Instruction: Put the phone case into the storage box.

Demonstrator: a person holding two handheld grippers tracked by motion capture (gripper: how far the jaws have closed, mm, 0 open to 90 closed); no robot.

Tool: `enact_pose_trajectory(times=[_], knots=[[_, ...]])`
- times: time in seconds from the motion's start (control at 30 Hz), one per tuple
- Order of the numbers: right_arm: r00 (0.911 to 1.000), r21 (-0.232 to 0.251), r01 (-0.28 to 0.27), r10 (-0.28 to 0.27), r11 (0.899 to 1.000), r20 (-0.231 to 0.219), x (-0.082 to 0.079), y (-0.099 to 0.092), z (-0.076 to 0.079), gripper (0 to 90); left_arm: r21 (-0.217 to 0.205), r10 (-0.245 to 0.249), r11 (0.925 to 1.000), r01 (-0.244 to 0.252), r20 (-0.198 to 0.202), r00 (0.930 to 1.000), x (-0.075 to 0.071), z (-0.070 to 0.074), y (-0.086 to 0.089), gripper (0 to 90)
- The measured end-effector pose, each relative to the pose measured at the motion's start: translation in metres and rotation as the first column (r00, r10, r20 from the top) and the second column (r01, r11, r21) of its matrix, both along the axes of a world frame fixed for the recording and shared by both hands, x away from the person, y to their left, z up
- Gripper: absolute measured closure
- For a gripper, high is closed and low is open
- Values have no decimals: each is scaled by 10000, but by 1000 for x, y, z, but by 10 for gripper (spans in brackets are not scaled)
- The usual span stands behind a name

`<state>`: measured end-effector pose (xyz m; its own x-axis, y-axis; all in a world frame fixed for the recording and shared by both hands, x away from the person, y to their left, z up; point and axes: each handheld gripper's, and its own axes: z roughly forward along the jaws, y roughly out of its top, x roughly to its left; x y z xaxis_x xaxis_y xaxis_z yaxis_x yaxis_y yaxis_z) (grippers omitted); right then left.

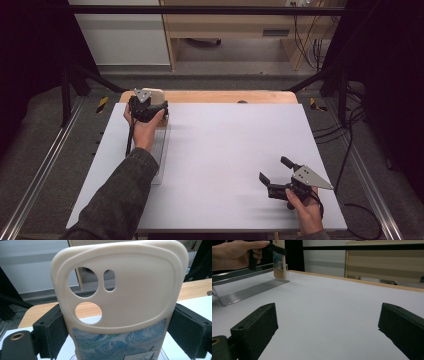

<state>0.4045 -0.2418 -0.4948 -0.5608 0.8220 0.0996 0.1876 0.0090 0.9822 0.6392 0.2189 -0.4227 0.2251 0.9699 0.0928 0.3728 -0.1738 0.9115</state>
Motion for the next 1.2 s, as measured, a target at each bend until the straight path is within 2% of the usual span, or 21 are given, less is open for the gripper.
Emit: enact_pose_trajectory(times=[0.5,1.2], knots=[[10000,24,1,-1,10000,-52,0,0,-1,24,54,-3,10000,4,-213,9998,1,-3,-1,98],[9999,51,23,-22,10000,-120,0,1,-1,24,-30,11,10000,-11,-202,9998,2,-3,0,92]])
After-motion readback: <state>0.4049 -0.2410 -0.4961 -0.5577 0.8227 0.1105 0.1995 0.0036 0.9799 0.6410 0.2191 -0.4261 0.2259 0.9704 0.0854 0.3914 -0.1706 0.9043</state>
